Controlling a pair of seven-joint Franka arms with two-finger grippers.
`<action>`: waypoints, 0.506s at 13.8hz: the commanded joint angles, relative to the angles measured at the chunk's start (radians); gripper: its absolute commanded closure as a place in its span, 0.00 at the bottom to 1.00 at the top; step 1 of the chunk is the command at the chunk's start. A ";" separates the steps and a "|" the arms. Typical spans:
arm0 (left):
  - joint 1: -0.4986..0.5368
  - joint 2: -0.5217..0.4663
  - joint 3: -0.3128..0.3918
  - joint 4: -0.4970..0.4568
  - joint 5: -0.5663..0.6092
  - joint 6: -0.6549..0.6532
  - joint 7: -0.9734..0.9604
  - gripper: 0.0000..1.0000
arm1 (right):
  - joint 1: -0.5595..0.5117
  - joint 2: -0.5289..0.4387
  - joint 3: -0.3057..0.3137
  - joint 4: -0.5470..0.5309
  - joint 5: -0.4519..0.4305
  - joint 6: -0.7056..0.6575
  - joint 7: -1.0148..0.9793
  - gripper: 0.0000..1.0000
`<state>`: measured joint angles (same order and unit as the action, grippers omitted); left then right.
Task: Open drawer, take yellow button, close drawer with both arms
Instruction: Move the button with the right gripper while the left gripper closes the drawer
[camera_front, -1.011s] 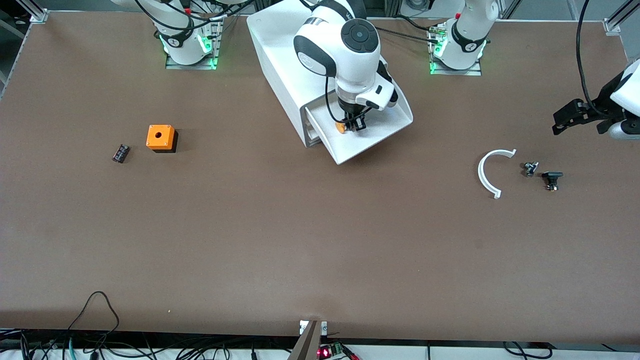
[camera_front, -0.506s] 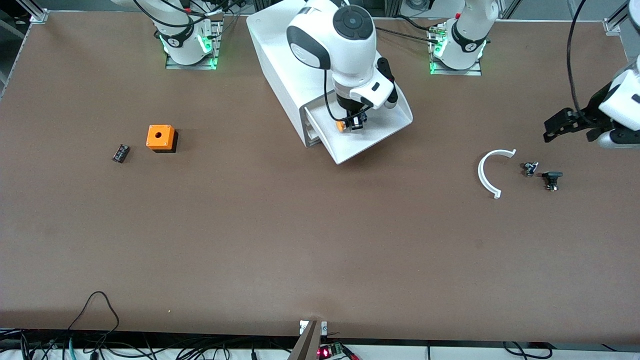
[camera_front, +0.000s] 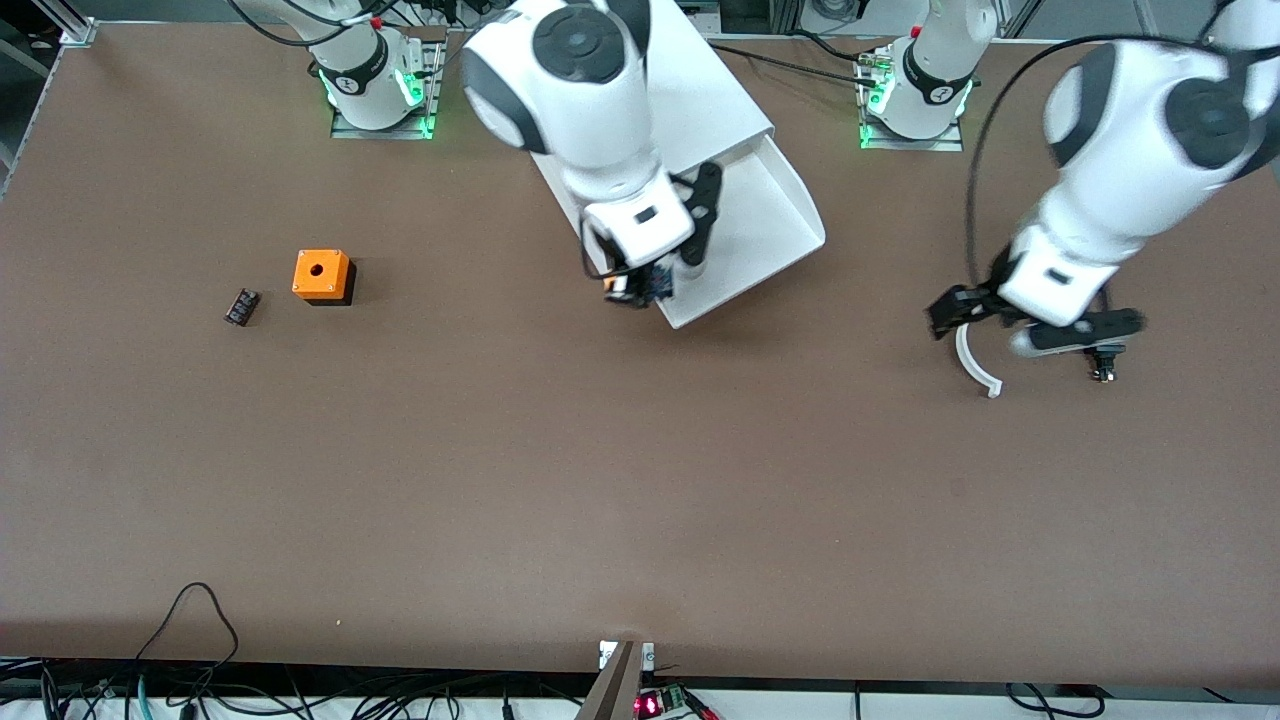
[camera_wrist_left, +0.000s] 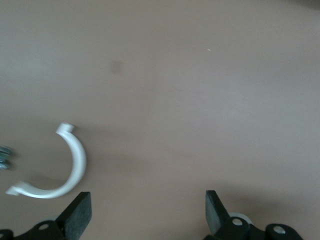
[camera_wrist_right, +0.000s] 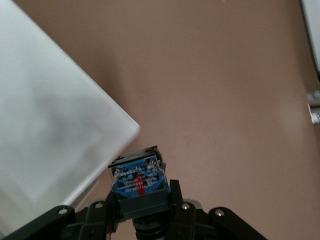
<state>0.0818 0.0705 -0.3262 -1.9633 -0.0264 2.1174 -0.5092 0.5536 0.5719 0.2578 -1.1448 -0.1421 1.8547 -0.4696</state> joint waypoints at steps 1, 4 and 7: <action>-0.092 0.078 -0.010 -0.017 -0.012 0.091 -0.212 0.00 | -0.113 -0.098 0.012 -0.130 -0.010 0.012 0.139 0.63; -0.193 0.146 -0.010 -0.019 -0.001 0.144 -0.391 0.00 | -0.243 -0.142 0.012 -0.240 -0.007 0.012 0.375 0.63; -0.227 0.137 -0.046 -0.071 -0.004 0.144 -0.422 0.00 | -0.390 -0.148 0.011 -0.349 -0.011 0.020 0.452 0.63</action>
<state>-0.1352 0.2279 -0.3490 -1.9965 -0.0263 2.2541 -0.9073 0.2595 0.4683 0.2496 -1.3716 -0.1425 1.8523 -0.0944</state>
